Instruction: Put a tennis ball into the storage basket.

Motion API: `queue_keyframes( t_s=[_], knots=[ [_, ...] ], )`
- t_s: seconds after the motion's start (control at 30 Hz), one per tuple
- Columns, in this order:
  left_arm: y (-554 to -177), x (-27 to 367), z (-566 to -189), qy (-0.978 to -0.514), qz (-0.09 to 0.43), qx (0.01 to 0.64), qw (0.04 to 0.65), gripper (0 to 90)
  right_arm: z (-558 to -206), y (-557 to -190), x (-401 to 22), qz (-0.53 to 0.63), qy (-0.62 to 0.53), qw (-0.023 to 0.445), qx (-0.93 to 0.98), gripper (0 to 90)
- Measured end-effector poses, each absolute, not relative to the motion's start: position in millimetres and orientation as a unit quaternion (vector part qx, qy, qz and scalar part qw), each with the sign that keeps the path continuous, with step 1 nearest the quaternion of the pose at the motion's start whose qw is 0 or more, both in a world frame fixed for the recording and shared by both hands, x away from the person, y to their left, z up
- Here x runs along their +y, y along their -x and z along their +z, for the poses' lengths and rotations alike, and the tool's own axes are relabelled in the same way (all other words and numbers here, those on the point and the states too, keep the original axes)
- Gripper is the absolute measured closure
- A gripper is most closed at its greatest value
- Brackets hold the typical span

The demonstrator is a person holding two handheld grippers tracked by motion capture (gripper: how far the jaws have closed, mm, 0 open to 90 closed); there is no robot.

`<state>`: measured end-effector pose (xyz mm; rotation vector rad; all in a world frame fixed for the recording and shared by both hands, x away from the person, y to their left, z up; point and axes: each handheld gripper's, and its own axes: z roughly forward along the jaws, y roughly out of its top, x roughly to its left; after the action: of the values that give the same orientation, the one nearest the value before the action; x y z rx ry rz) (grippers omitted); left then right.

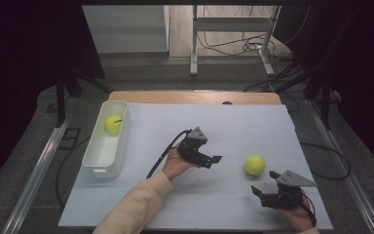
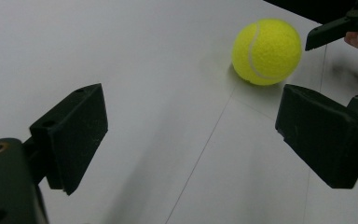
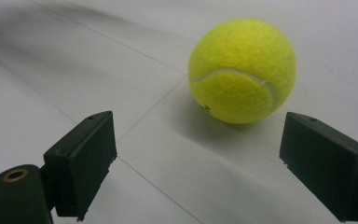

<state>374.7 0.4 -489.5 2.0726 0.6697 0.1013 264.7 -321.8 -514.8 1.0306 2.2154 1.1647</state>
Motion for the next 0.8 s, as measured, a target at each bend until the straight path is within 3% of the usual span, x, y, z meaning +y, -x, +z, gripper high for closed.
queue_keyframes(
  t_s=[0.8],
  knots=[
    [-373.9, -22.3, -493.3, -0.851, 0.032, 0.256, 0.457, 9.7, -514.4, -263.9, -321.5, 0.421, -0.371, 0.215, 0.799, 11.2]
  ],
)
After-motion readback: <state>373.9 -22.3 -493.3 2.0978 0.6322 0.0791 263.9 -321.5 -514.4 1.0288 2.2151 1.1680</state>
